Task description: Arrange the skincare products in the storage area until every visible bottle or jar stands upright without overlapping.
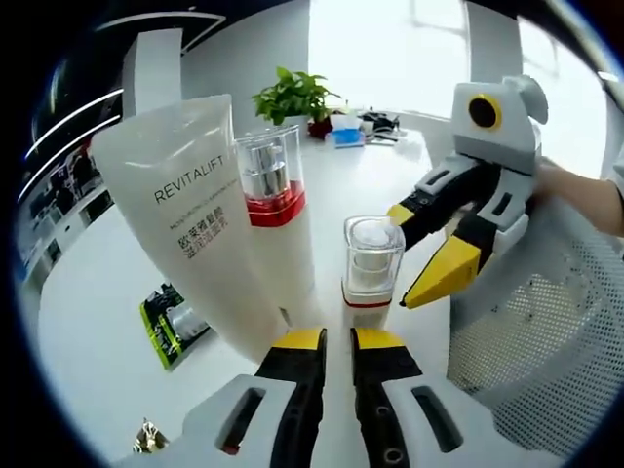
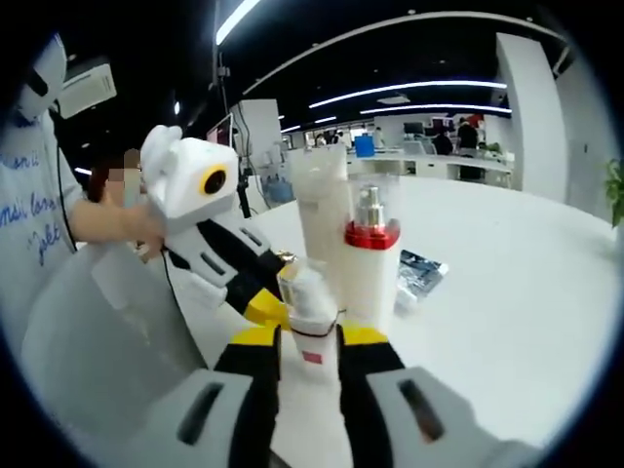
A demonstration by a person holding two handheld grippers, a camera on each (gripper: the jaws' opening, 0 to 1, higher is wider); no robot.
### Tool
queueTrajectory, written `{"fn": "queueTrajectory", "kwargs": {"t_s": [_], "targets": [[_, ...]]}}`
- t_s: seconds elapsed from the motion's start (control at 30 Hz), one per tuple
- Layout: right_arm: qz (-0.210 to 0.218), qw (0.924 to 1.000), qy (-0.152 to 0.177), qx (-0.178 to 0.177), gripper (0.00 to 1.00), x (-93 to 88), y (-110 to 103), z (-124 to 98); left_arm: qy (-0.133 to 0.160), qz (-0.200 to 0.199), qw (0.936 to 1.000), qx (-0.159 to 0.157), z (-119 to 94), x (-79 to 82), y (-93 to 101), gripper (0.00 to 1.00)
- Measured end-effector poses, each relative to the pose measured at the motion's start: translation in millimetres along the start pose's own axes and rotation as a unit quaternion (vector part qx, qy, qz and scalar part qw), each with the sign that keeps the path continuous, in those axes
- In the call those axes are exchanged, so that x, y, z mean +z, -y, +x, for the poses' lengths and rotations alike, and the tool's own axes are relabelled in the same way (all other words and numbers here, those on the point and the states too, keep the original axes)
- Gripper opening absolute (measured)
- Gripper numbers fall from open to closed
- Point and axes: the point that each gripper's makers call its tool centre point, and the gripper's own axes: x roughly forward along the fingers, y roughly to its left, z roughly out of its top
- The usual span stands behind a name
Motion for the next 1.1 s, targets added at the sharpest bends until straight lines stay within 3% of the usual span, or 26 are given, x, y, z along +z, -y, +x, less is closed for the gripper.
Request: {"fn": "queueTrajectory", "kwargs": {"t_s": [0.27,0.47,0.7,1.1], "targets": [[-0.008,0.9991,-0.039,-0.018,0.16,-19.2,7.3,0.9,-0.01,0.006,0.9999,0.005,-4.7,-3.6,0.2,0.01],[-0.005,0.9983,-0.054,-0.019,0.14,-27.8,12.9,3.2,-0.022,-0.003,0.9995,-0.022,-9.8,-6.3,16.3,0.01],[-0.01,0.998,-0.062,-0.007,0.14,-28.9,8.7,8.3,-0.029,-0.006,0.9989,-0.037,-2.0,-8.2,26.2,0.05],[-0.012,0.9977,-0.066,-0.008,0.13,-26.5,11.9,14.9,-0.039,-0.012,0.9987,-0.032,11.6,-12.5,21.6,0.05]]}}
